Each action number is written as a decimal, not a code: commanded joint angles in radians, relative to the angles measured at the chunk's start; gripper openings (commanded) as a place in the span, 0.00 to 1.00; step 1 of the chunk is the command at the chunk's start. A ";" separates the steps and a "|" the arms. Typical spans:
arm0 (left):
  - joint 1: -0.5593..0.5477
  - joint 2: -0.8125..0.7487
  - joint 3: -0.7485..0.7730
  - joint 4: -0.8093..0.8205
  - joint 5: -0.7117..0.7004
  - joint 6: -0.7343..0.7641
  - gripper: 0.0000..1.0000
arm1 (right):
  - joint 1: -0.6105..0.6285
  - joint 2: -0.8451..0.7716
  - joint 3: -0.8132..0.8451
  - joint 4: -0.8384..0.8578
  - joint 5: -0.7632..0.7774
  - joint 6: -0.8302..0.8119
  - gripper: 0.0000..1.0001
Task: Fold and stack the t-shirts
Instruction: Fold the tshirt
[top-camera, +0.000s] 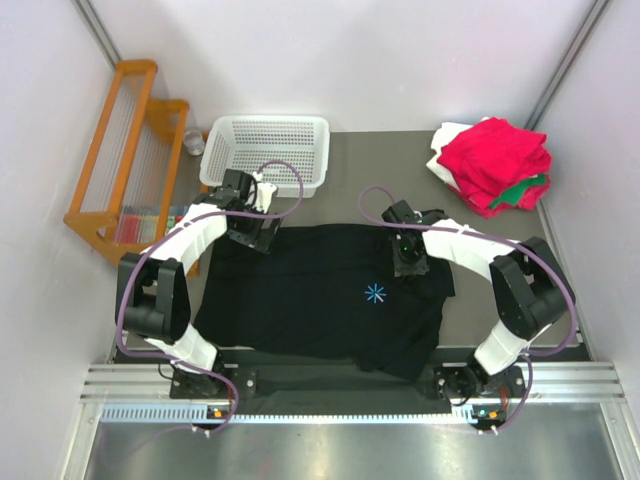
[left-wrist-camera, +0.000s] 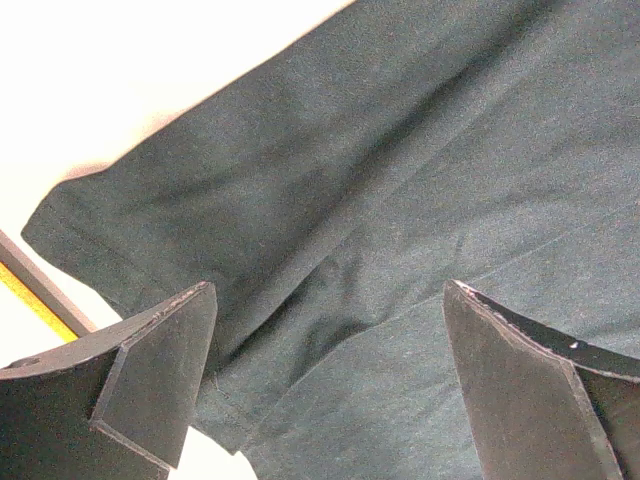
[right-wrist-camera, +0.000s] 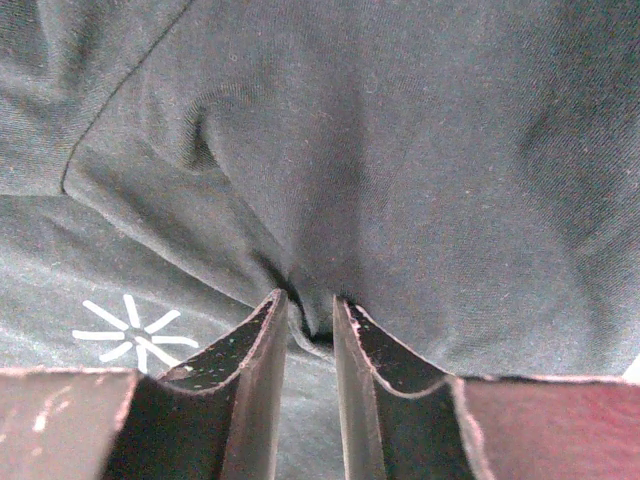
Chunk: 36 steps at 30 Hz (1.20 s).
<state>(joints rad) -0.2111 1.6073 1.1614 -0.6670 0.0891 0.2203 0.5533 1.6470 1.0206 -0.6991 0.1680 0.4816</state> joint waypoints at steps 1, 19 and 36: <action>-0.001 -0.043 0.012 0.000 0.003 0.014 0.99 | -0.004 -0.030 -0.019 0.006 0.024 -0.003 0.25; -0.002 -0.044 0.009 0.001 -0.002 0.016 0.99 | -0.016 -0.029 -0.030 0.016 0.015 -0.003 0.03; -0.001 -0.044 0.004 0.006 0.003 0.014 0.99 | -0.015 -0.127 0.091 -0.059 -0.016 -0.003 0.00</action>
<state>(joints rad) -0.2111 1.6051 1.1614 -0.6670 0.0883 0.2310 0.5411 1.5997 1.0500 -0.7441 0.1665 0.4816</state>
